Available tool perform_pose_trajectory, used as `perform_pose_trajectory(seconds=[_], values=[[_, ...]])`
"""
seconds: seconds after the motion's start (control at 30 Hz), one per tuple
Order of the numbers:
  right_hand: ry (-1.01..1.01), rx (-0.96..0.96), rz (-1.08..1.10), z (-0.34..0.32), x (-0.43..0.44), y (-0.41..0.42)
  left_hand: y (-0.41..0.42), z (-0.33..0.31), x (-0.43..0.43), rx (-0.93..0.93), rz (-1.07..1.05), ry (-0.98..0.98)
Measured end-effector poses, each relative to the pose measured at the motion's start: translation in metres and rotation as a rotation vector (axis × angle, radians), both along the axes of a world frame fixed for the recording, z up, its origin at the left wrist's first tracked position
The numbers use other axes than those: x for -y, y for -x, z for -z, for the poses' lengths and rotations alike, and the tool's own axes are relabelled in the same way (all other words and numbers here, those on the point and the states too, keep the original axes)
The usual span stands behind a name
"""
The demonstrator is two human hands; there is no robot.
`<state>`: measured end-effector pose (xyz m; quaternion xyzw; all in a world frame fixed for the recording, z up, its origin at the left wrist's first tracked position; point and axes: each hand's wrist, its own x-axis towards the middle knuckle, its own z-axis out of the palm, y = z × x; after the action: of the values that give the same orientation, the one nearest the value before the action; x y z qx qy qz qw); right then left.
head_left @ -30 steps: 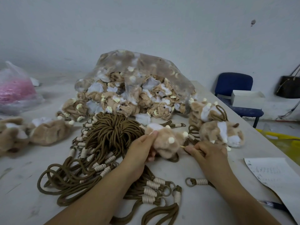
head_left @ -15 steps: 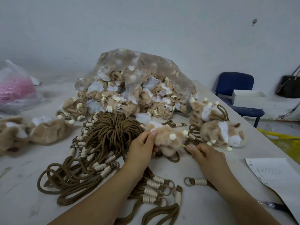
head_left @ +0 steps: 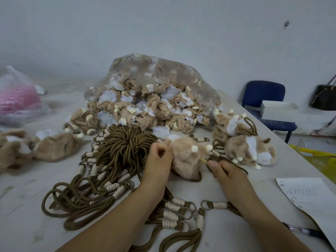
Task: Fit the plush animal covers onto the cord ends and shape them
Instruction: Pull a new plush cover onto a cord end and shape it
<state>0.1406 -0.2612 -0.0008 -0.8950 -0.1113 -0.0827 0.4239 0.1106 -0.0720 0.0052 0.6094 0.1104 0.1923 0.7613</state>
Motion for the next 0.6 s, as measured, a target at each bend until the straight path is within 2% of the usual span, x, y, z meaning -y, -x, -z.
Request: perform_pose_trajectory(seconds=[0.1, 0.23, 0.43, 0.53, 0.6], values=[[-0.002, 0.029, 0.004, 0.0, 0.001, 0.001, 0.001, -0.003, -0.004, 0.064, -0.022, -0.168], [0.017, 0.075, 0.004, 0.0, 0.002, 0.001, 0.007, -0.009, -0.001, 0.014, 0.212, 0.067], [0.061, 0.094, -0.028, -0.002, 0.0, 0.003, 0.004, -0.003, 0.001, -0.051, 0.288, 0.024], [0.07, 0.098, -0.05, -0.001, -0.003, 0.004, 0.001, 0.001, 0.001, -0.079, 0.206, -0.104], [0.058, 0.065, -0.059, 0.0, -0.006, 0.004, 0.0, 0.002, 0.004, -0.064, 0.169, -0.105]])
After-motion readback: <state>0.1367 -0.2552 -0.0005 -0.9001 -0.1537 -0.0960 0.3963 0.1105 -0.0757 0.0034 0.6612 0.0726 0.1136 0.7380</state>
